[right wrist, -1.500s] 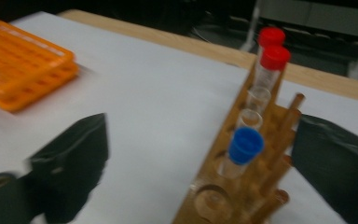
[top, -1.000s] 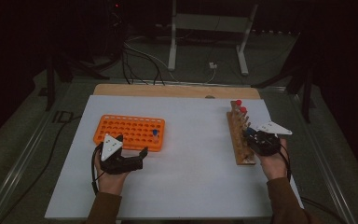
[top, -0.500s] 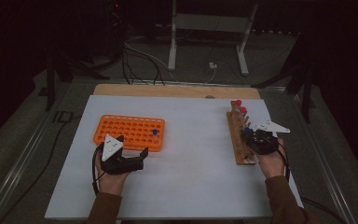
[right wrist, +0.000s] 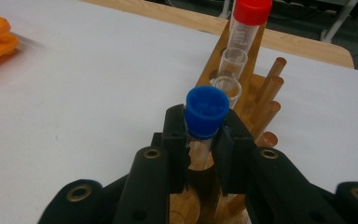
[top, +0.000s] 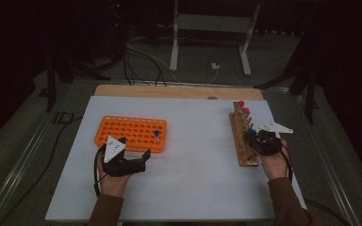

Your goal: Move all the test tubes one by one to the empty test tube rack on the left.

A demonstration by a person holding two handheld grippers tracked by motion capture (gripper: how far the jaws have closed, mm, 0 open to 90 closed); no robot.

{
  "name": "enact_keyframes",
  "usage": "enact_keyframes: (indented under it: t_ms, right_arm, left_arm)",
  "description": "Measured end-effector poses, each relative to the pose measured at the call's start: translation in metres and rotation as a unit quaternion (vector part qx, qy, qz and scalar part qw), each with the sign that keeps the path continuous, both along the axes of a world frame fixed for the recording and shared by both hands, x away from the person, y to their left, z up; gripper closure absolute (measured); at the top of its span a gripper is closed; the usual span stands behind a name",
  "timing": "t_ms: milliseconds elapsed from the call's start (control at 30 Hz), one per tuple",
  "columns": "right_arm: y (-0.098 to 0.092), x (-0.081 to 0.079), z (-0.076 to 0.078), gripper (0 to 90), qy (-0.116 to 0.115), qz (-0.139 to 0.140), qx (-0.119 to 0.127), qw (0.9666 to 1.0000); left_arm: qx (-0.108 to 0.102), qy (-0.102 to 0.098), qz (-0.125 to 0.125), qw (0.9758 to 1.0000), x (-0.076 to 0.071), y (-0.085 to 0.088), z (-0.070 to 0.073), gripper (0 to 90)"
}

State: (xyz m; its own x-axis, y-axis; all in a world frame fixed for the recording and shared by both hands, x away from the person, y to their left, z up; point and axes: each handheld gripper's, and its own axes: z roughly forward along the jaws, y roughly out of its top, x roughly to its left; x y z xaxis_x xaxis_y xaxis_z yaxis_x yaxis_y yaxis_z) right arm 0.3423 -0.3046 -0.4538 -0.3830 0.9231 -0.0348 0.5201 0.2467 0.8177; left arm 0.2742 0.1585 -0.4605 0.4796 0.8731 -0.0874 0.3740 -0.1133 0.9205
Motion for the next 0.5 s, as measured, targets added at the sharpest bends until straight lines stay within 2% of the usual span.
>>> enact_keyframes:
  t_ms: [100,500]
  right_arm:
    - [0.001,-0.001,0.002,76.5,-0.001,0.002,-0.010,0.9999]
    - [-0.003,-0.006,0.025,76.7,-0.018,0.008,-0.004,0.9998]
  left_arm:
    - [-0.001,0.001,0.001,1.0000,0.000,-0.001,-0.001,0.7]
    - [0.003,0.003,-0.003,1.0000,0.000,-0.002,-0.002,0.7]
